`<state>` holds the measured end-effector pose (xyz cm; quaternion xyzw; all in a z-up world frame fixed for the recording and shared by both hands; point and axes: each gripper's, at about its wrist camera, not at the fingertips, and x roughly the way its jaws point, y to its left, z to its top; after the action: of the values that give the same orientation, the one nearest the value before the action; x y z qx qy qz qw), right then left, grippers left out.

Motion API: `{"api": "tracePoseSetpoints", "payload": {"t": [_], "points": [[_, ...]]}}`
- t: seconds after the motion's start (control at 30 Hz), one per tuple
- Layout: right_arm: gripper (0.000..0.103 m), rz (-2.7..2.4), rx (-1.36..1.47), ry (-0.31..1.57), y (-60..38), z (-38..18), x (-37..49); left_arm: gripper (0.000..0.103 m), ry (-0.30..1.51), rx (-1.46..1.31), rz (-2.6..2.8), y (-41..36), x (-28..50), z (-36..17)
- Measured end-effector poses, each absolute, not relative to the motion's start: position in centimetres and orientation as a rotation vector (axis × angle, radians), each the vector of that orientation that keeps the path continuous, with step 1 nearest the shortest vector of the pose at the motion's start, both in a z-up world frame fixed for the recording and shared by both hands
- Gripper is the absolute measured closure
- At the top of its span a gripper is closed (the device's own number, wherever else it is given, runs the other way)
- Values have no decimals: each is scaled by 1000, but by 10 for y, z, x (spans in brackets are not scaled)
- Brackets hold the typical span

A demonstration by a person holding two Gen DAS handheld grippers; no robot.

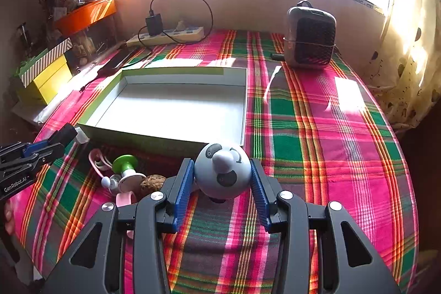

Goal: Organize objects
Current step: 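Carry black device with left gripper while right gripper carries white toy into box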

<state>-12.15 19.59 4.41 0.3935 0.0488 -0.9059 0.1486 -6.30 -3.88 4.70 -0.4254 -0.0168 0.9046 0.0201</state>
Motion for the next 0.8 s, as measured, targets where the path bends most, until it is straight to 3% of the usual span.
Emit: {"api": "tracePoseSetpoints", "payload": {"t": [0.8], "points": [[61,-2478,1163,178,131,41,-228,78,-54,-1316,2740,-26,-179,41]]}}
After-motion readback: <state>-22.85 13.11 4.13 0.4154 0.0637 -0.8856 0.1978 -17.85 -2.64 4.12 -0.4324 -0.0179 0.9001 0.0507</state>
